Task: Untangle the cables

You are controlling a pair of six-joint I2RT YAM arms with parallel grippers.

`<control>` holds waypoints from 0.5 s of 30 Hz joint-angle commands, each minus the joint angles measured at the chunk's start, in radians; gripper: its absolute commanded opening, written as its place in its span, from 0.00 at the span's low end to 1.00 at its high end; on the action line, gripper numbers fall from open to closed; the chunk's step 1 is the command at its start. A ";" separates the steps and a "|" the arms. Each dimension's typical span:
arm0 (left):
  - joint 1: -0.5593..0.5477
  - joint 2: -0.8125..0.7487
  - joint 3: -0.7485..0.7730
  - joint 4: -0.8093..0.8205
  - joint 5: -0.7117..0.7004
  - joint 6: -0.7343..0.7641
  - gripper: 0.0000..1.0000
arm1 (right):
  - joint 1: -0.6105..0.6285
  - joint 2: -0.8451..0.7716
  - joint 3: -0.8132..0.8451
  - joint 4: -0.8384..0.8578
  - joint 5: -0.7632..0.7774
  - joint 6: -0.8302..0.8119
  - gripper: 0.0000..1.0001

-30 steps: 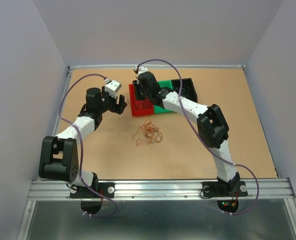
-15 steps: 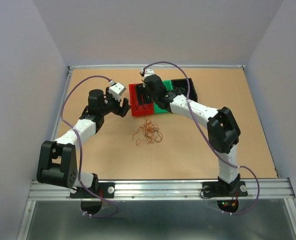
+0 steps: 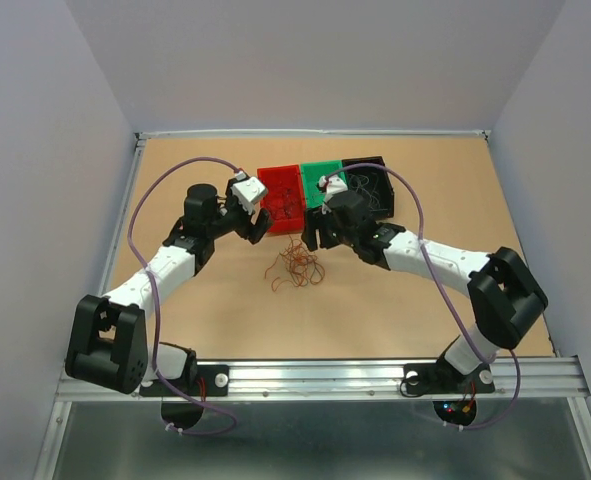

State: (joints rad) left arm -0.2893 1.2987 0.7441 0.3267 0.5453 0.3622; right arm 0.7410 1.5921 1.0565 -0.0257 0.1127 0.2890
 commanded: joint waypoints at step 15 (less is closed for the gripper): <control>-0.002 -0.004 0.000 -0.009 0.008 0.037 0.81 | 0.011 0.212 0.076 0.191 -0.225 0.010 0.52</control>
State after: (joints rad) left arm -0.2909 1.3003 0.7441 0.2943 0.5442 0.3851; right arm 0.7414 1.7782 1.0695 0.1089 -0.0578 0.3008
